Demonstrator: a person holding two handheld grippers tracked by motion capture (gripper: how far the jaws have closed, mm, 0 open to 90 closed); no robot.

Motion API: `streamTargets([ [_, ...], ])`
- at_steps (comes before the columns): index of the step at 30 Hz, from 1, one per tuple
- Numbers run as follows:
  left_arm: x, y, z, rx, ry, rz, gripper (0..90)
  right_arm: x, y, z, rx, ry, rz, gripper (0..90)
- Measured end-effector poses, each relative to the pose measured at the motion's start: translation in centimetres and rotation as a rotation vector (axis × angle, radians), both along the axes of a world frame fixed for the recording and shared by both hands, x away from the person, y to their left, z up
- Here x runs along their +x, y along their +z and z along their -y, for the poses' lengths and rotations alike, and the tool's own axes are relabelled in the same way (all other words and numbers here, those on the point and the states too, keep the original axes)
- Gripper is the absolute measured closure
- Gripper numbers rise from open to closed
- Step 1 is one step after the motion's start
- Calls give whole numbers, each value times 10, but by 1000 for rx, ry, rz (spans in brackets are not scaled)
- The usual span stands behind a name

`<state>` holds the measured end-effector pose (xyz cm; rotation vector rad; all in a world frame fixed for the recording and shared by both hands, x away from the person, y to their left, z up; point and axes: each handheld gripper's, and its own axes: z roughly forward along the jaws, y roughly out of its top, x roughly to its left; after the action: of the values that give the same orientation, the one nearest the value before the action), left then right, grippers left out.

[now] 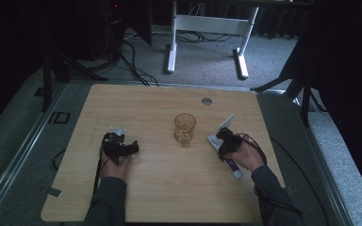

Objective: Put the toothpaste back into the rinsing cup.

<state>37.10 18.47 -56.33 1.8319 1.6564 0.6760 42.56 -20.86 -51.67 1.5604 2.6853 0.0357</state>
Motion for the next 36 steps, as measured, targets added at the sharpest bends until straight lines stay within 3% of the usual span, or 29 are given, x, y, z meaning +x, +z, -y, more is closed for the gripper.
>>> streamTargets([
  [17, 0, 0, 0, 0, 0, 0, 141, -4, 3, -1, -1, 31, 27, 688],
  [32, 0, 0, 0, 0, 0, 0, 142, -8, 6, 3, 50, 23, 67, 728],
  [36, 0, 0, 0, 0, 0, 0, 141, -10, 11, 3, 66, 14, 105, 732],
])
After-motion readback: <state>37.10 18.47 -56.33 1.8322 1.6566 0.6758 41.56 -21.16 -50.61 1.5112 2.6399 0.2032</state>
